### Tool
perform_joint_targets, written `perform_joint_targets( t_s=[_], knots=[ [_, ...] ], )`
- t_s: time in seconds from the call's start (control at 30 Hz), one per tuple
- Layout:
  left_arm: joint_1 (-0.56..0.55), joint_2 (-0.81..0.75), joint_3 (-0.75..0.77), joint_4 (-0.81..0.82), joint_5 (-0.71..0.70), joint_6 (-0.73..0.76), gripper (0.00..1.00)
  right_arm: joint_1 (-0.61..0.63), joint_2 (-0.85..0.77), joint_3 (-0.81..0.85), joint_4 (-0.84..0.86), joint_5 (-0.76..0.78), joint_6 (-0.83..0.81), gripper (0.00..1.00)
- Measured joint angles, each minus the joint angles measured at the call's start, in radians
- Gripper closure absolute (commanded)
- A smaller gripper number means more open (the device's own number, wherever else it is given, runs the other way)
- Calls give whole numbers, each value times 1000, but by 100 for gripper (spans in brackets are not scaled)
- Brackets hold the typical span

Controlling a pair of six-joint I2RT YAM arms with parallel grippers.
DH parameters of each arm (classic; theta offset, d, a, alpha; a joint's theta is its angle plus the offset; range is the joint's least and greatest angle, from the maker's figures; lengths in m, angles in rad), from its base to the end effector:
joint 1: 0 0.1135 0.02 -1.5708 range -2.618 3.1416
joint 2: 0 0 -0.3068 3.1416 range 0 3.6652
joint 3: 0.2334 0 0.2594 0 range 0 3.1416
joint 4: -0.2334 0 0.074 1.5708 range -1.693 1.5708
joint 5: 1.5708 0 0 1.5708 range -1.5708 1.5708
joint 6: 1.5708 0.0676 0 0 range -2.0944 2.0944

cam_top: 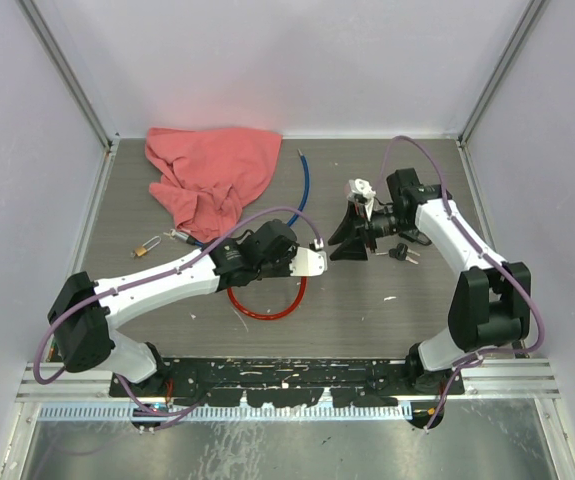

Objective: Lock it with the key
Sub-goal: Lock the lock.

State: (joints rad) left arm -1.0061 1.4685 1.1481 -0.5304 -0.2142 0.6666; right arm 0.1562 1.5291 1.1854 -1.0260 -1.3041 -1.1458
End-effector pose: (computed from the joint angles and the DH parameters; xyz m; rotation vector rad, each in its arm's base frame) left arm 0.1938 -0.2791 0.2909 1.7136 1.6780 0.1015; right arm 0.2698 0.1085 0.3015 -1.3623 1.5288 1.2739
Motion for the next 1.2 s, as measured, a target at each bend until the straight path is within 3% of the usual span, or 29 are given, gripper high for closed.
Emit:
perform_joint_targets(
  t_s=[0.27, 0.53, 0.73, 0.9, 1.2],
  knots=[
    [0, 0, 0, 0, 0, -2, 100, 52, -71, -82, 219, 42, 260, 57],
    [0, 0, 0, 1, 0, -4, 100, 82, -74, -130, 302, 80, 353, 73],
    [0, 0, 0, 1, 1, -4, 100, 98, -74, -130, 329, 101, 368, 83],
    [0, 0, 0, -6, 2, -5, 100, 117, -74, -130, 346, 130, 367, 99],
    [0, 0, 0, -26, 26, -24, 100, 153, -98, -130, 324, 213, 217, 99]
  ],
)
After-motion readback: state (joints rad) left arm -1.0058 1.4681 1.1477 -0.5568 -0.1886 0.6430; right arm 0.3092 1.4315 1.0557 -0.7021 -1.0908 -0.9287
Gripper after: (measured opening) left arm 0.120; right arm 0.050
